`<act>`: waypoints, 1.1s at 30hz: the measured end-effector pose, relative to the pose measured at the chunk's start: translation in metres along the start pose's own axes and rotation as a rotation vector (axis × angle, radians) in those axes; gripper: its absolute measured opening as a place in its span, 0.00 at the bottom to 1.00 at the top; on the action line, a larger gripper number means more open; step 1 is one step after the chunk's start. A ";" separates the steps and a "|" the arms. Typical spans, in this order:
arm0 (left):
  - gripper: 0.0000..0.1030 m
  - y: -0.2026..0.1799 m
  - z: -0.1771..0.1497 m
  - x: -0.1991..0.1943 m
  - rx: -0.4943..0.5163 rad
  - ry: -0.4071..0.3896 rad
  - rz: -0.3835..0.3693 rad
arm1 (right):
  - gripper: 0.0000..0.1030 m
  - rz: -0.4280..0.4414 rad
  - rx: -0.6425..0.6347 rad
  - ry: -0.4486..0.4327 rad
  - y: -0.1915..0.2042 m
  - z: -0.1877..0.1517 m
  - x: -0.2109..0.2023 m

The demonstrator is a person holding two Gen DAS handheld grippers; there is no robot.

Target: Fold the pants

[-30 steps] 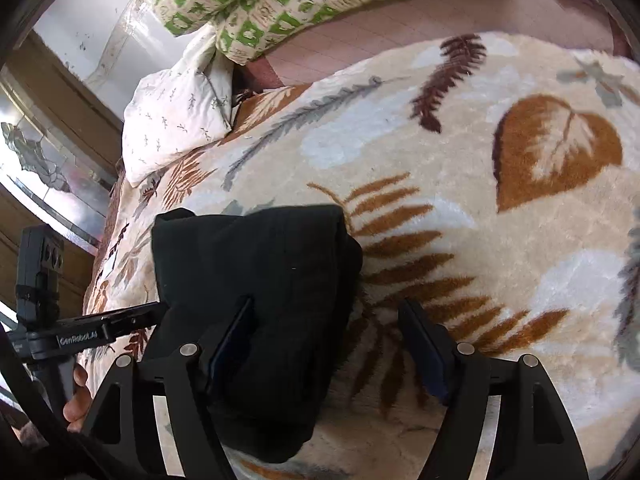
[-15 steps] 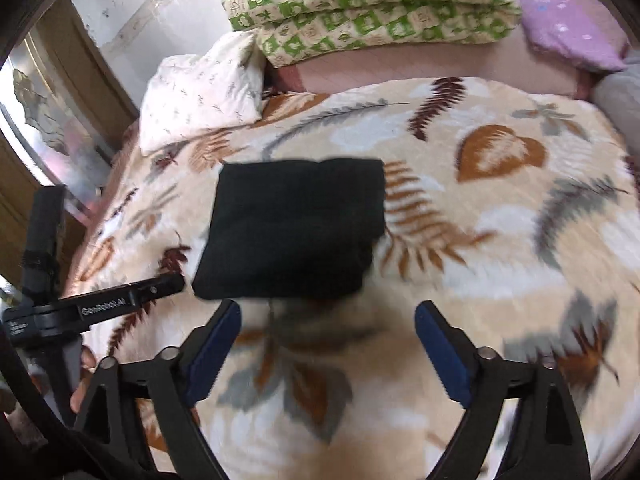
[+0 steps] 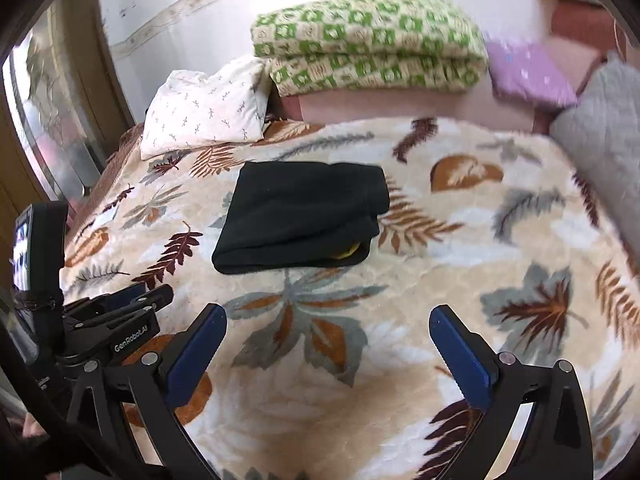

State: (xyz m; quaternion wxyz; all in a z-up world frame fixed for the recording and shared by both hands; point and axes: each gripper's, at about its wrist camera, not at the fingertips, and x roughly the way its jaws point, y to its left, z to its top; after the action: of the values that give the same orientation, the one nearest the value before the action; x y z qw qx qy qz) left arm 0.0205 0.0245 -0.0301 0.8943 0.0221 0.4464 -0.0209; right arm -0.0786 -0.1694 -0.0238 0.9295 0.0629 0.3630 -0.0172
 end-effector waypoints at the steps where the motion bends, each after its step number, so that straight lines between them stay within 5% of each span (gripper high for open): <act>1: 0.34 0.000 0.000 -0.001 0.004 -0.004 0.007 | 0.99 -0.010 -0.010 -0.007 0.002 0.000 -0.002; 5: 0.36 -0.002 -0.002 -0.007 0.014 -0.019 -0.004 | 0.99 -0.041 -0.033 -0.030 0.007 -0.001 -0.009; 8: 0.68 -0.005 -0.003 -0.014 0.017 -0.040 -0.002 | 0.99 -0.051 -0.047 -0.035 0.008 -0.002 -0.010; 13: 0.69 -0.008 -0.003 -0.028 0.026 -0.100 -0.001 | 0.99 -0.050 -0.041 -0.037 0.007 -0.006 -0.011; 26: 0.69 -0.014 -0.010 -0.029 0.043 -0.092 0.112 | 0.99 -0.055 -0.007 -0.034 -0.001 -0.011 -0.012; 33: 0.69 -0.002 -0.009 -0.029 -0.009 -0.070 0.075 | 0.99 -0.059 -0.008 -0.042 0.000 -0.011 -0.014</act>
State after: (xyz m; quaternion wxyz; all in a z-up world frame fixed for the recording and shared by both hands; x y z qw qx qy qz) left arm -0.0042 0.0237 -0.0124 0.9097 0.0338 0.4137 0.0139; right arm -0.0956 -0.1679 -0.0223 0.9362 0.0483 0.3452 -0.0443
